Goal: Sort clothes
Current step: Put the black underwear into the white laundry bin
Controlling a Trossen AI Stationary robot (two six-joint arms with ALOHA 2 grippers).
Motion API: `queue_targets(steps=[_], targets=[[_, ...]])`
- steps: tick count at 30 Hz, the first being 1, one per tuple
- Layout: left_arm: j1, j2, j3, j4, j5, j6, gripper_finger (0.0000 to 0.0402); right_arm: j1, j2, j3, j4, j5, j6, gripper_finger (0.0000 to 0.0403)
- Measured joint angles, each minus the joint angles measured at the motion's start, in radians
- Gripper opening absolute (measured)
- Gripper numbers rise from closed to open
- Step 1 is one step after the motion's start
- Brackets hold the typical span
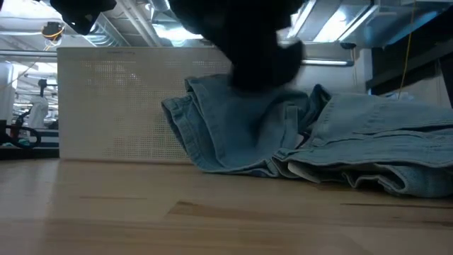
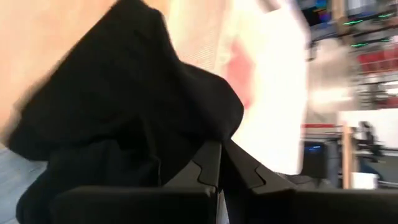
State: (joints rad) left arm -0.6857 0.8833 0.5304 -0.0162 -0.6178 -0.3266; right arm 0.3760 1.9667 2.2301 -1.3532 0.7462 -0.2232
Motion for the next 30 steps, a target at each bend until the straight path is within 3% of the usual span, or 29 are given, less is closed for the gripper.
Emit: queue_targets(steps=[4,8,15,20,30], targets=[[0.000,0.000,0.000,0.000,0.000,-0.002,0.0172,-0.041,0.000,0.117,0.051,0.055,-0.108,0.0013],[0.000,0.000,0.000,0.001,0.000,-0.002,0.0172,-0.117,-0.018,0.118,0.218,0.053,-0.259,0.0014],[0.000,0.000,-0.001,-0.002,0.000,0.001,0.0172,-0.288,-0.019,0.117,0.533,-0.058,-0.438,0.0014],[0.000,0.000,-0.001,-0.002,0.000,0.009,0.0172,-0.400,-0.017,0.117,0.651,-0.120,-0.459,0.0014],[0.000,0.000,-0.001,0.002,0.000,0.023,0.0172,-0.511,0.005,0.021,0.623,-0.228,-0.333,0.0015]])
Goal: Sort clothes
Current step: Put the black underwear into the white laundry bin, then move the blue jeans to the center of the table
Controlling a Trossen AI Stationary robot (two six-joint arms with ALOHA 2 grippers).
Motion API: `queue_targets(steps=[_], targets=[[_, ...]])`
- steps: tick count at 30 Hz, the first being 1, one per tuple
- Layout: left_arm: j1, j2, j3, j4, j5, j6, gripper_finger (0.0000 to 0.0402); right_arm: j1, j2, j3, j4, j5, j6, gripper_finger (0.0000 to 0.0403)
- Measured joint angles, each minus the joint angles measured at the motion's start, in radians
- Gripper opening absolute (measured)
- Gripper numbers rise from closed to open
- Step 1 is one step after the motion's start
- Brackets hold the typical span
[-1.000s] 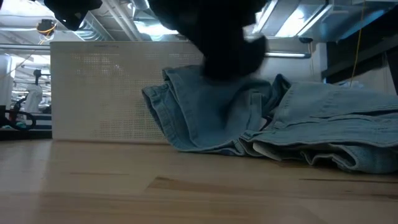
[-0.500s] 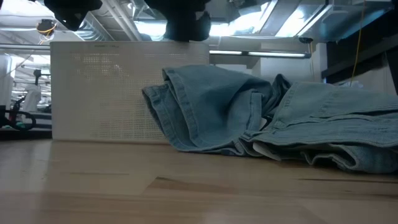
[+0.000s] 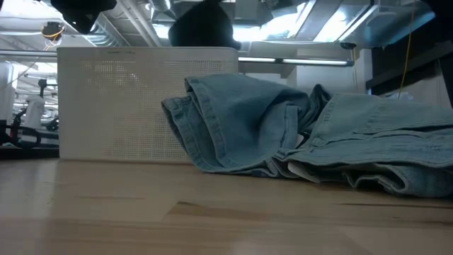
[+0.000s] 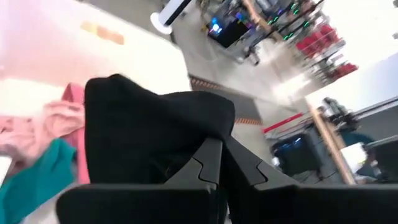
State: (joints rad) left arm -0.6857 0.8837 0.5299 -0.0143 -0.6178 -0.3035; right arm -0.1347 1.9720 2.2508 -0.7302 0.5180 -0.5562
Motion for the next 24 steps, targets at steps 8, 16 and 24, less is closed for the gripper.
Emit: queue_targets(steps=[8,16,24], targets=[[0.000,0.000,0.000,0.004,0.000,0.000,0.0172,-0.005,0.002,-0.084,0.001,-0.077,0.041,0.0061],[0.000,0.000,0.000,0.003,0.000,-0.001,0.0172,-0.003,0.002,-0.084,0.027,-0.090,0.055,0.0175],[0.000,0.000,0.000,0.004,0.000,0.005,0.0172,-0.003,0.002,-0.084,0.025,-0.092,0.054,0.0199]])
